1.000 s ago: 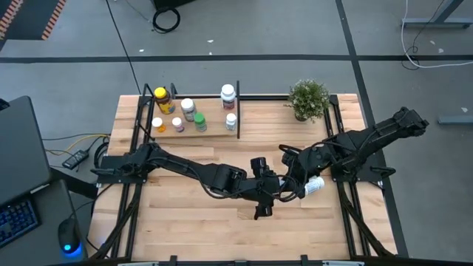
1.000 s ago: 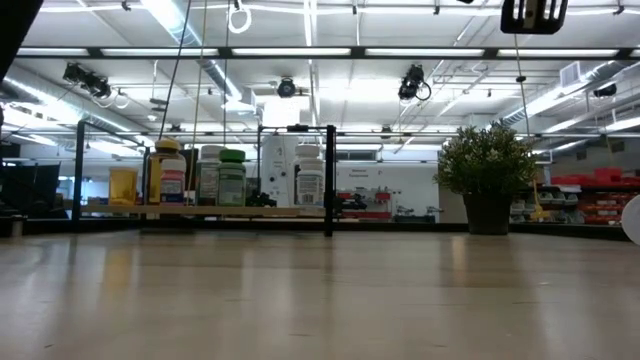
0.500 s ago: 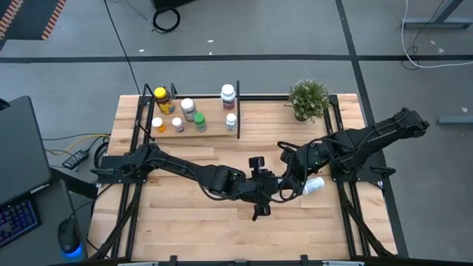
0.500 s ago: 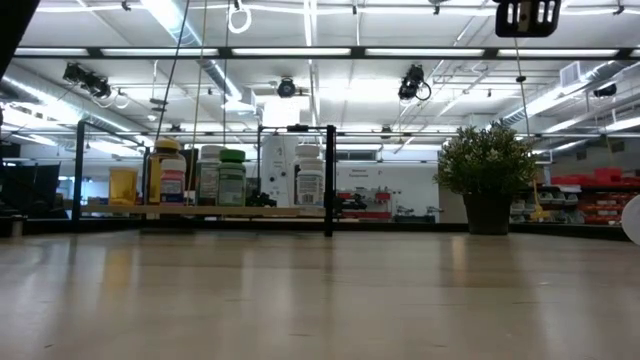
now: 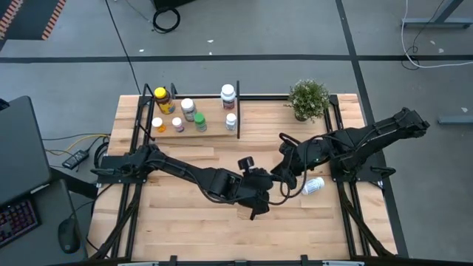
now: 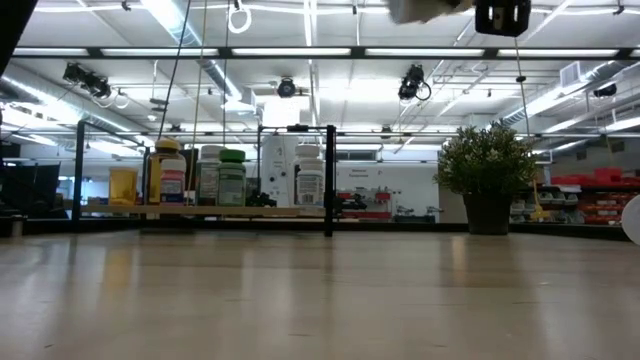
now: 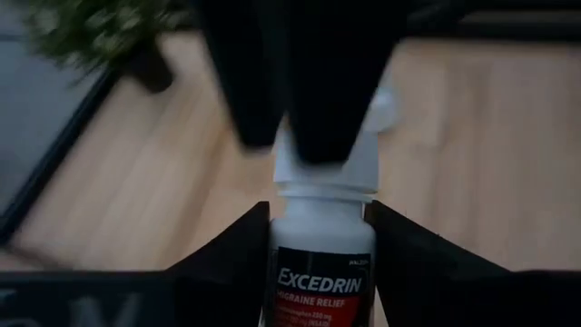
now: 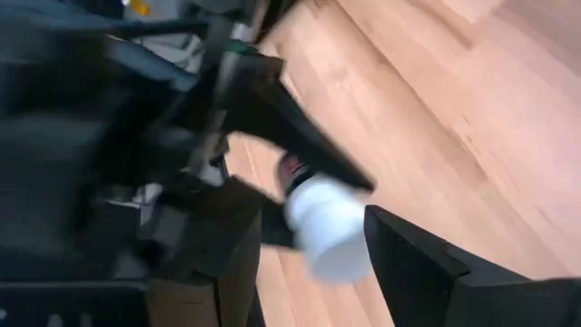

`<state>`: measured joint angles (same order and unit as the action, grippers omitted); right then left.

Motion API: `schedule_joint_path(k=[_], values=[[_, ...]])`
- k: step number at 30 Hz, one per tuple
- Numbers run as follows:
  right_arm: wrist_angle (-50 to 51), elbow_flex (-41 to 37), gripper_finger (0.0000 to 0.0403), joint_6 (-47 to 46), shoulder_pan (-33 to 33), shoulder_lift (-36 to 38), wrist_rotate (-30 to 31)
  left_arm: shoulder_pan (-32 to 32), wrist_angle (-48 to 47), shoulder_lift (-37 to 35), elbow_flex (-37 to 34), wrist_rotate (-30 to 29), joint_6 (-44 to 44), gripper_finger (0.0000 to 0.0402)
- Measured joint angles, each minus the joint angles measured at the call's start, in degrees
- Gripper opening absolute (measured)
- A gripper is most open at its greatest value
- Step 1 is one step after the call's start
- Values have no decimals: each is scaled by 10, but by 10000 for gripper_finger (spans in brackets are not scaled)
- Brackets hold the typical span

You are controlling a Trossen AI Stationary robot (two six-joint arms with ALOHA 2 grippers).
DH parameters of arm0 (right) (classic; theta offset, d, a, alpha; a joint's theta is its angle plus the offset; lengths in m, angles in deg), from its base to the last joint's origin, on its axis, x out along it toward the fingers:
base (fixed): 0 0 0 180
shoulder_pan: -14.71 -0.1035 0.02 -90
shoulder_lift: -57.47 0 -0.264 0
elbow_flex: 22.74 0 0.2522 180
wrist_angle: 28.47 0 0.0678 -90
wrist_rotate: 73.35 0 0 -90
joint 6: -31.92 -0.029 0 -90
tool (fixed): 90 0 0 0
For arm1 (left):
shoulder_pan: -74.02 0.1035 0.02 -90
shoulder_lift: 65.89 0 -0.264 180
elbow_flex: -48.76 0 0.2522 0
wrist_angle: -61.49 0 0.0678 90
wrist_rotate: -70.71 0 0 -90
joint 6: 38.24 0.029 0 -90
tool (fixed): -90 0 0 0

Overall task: Pick and place medicine bottles onto shelf by color
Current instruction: Put the black medicine bottle on the shelf

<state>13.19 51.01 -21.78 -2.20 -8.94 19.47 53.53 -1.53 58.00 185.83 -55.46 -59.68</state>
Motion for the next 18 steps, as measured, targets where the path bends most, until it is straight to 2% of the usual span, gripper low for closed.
schedule_joint_path(k=[5, 9, 14, 18], values=[[-32, 0, 207, 24, 9, 0, 9, -6, -67, 0, 0, -67, -50, 162], [-23, 0, 208, 45, 17, 1, 8, -13, -81, -1, 0, -89, -86, 162], [-17, 0, 208, 57, 18, 1, 9, -27, -83, -9, 0, -152, -158, 162], [-19, 0, 208, 77, 18, 5, 52, -39, -89, -13, -1, -207, -206, 162]])
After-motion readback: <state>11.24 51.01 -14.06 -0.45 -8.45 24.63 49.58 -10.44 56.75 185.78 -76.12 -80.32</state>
